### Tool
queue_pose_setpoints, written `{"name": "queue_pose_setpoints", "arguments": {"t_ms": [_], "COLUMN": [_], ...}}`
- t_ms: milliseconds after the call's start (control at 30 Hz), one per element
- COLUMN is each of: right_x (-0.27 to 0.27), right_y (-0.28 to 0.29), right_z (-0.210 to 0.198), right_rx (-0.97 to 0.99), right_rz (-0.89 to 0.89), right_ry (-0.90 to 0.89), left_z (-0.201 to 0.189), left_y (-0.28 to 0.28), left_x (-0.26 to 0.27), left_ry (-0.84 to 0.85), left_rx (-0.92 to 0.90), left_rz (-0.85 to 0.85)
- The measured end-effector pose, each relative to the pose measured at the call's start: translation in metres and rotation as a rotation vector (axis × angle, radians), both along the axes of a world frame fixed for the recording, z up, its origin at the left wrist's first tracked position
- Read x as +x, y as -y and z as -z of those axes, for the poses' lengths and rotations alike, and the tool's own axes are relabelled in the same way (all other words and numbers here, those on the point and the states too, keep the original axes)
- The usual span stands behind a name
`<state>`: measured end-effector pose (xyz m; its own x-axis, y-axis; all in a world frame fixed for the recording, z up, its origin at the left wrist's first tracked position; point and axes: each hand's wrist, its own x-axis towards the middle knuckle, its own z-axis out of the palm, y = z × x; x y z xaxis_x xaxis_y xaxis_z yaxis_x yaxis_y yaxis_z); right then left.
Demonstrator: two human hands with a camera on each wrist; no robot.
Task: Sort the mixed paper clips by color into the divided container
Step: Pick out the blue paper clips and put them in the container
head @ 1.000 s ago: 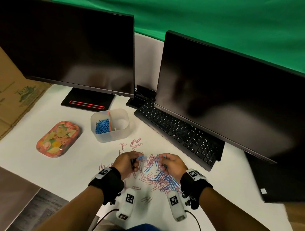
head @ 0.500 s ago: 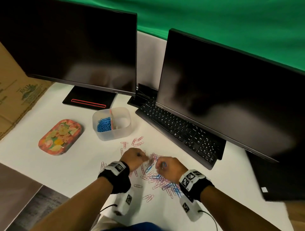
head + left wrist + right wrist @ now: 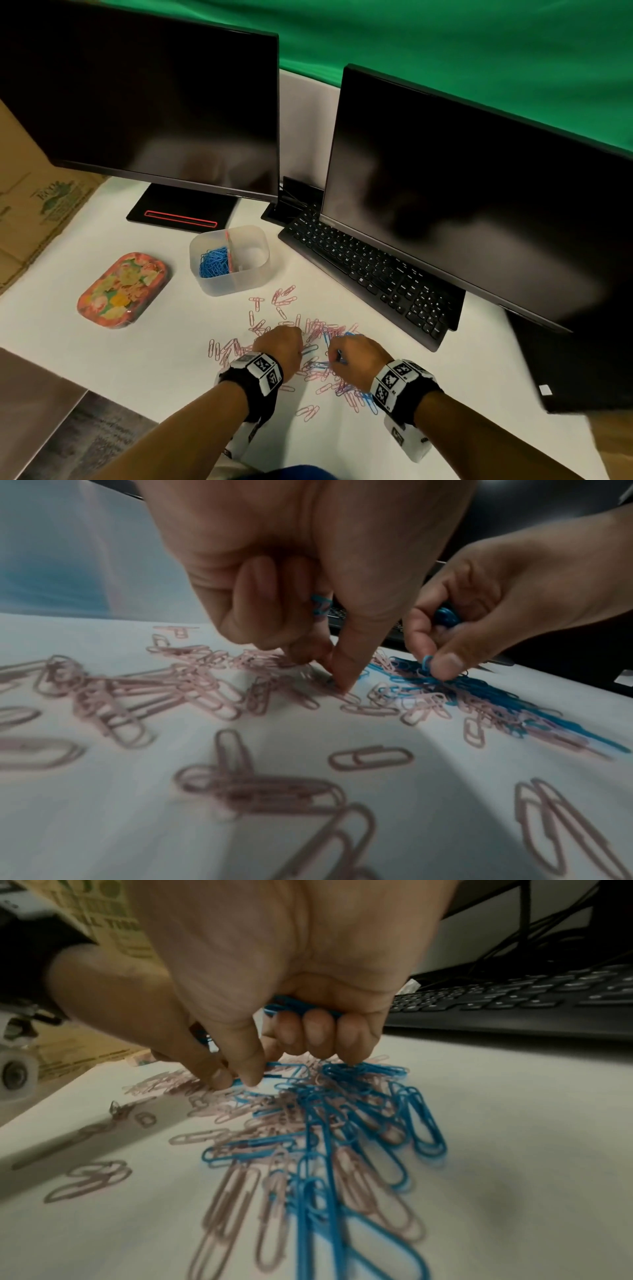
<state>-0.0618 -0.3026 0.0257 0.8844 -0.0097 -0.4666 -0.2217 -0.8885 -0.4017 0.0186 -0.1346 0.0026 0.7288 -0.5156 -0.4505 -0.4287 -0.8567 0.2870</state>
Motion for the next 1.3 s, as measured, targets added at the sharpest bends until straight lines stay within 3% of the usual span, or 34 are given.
{"name": "queue_pose_setpoints", "arguments": {"t_ms": [300, 533, 833, 1033, 1167, 1300], "right_x": [-0.005, -0.009, -0.009, 0.003, 0.013, 0.026], "right_y": [0.008, 0.012, 0.011, 0.006, 0.004, 0.002], "right_z": [-0.001, 0.001, 0.000, -0.007, -0.022, -0.031], "right_rx": [0.082, 0.117, 0.153, 0.563, 1.041, 1.274], "right_rz": [0.151, 0.219, 0.254, 0.534, 0.810, 0.894], "right_ry": [0.034, 0.034, 0.017, -0.032, -0.118, -0.126], "left_z": [0.002, 0.006, -0.004, 0.003, 0.002, -0.005], "left_y": [-0.004, -0.013, -0.014, 0.002, 0.004, -0.002], "left_x": [0.001, 0.014, 0.019, 0.005, 0.004, 0.007], "left_ry": [0.064, -0.085, 0.020, -0.005, 0.005, -0.083], "left_rx": [0.030, -0.097, -0.119, -0.056, -0.017, -0.243], "left_rz": [0.035, -0.169, -0.232, -0.003, 0.007, -0.126]}}
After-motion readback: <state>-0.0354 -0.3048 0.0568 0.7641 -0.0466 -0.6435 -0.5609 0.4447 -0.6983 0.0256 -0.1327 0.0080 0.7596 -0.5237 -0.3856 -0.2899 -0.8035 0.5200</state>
